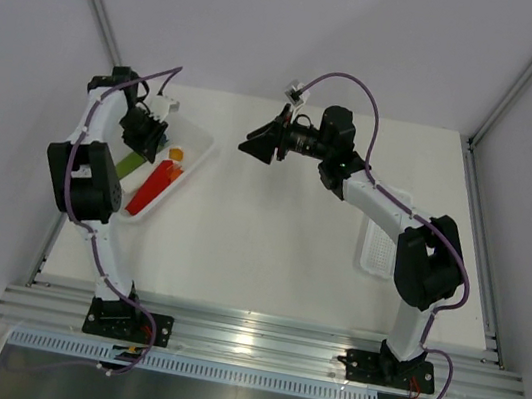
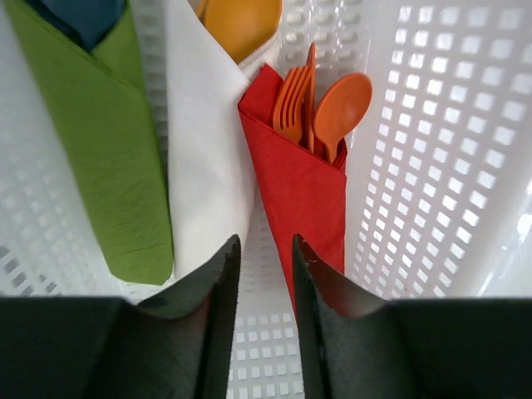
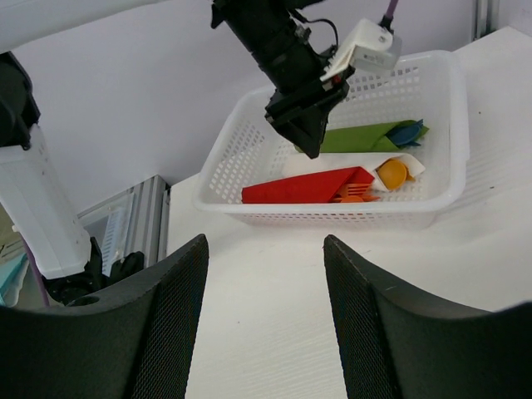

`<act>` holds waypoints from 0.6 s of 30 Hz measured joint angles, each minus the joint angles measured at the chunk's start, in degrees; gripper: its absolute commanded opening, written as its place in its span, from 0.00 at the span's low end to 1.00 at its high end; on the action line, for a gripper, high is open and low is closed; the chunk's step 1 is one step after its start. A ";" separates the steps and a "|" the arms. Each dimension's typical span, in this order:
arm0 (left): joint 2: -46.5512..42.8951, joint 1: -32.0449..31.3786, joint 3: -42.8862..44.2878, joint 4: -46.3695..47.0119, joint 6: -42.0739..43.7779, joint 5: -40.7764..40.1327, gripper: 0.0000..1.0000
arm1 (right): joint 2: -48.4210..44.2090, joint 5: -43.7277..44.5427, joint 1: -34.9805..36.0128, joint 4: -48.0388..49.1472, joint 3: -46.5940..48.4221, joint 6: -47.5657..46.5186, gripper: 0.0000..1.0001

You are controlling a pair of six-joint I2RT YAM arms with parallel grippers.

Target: Place the utensils on the paper napkin and roll it up

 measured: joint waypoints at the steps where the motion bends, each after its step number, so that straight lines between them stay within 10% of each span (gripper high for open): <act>1: -0.98 -0.02 -0.33 0.66 0.02 0.13 0.31 | 0.00 0.00 0.00 -0.02 0.00 0.00 0.60; 18: -25.20 -0.39 -15.39 16.96 -11.56 -14.64 0.37 | -5.38 27.71 -6.27 -25.86 1.05 -14.47 0.66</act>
